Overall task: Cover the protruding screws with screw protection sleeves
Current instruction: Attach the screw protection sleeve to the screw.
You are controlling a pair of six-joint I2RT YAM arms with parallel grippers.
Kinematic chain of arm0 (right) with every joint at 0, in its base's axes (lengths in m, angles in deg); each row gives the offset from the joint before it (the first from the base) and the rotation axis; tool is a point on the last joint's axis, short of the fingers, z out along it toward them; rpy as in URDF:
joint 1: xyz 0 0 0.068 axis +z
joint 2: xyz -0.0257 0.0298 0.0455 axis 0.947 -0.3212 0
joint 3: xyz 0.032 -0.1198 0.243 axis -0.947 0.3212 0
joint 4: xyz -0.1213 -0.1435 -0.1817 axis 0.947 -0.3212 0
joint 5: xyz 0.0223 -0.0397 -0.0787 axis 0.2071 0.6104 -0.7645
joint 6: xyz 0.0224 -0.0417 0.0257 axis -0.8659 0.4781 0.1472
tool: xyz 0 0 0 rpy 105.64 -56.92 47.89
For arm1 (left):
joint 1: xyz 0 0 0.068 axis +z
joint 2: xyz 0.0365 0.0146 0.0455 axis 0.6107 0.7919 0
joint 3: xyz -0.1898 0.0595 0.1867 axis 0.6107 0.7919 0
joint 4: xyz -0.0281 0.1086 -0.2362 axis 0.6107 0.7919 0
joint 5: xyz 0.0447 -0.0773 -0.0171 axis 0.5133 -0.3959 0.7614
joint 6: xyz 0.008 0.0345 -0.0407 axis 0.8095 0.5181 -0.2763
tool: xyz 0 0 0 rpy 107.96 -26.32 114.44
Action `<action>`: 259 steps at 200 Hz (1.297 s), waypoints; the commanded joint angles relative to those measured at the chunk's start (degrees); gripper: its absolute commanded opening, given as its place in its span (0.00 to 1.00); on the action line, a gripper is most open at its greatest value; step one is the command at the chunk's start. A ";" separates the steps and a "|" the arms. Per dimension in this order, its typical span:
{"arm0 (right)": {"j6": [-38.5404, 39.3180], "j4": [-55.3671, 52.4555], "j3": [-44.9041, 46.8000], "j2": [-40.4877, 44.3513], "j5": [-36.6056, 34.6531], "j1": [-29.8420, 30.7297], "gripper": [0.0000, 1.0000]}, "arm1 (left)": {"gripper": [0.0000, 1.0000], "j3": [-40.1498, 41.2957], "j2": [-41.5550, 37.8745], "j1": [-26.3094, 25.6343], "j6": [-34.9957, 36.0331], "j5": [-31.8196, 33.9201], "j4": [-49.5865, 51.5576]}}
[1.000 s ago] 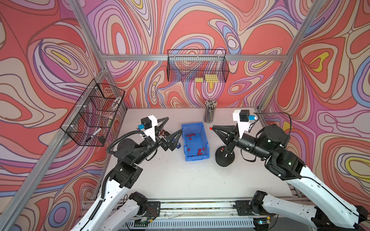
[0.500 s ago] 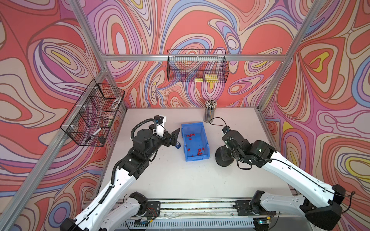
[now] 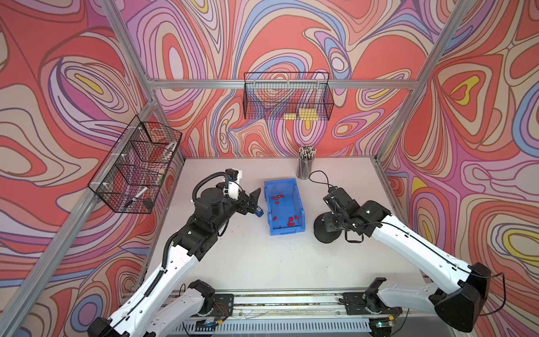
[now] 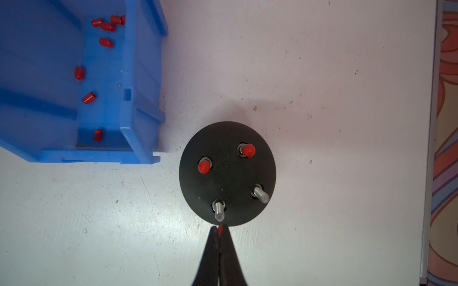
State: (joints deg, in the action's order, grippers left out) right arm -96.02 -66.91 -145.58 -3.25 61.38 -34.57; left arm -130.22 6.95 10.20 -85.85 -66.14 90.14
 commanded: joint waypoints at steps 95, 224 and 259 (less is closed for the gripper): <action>0.80 3.82 4.17 2.03 3.88 -2.27 0.00 | 0.99 -2.09 0.85 -0.15 0.70 -0.79 1.00; 1.66 6.33 5.13 1.79 4.91 -3.46 0.00 | 0.99 -2.11 0.93 -0.11 0.53 -1.18 1.06; 1.51 6.32 5.73 1.50 5.44 -3.70 0.00 | 0.99 -2.09 0.86 -0.19 0.53 -1.68 1.06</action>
State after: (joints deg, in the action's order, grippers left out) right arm -94.88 -61.25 -141.01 -1.98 65.95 -37.88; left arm -130.35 7.70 10.20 -85.87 -66.92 90.56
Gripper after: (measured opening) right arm 0.040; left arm 0.992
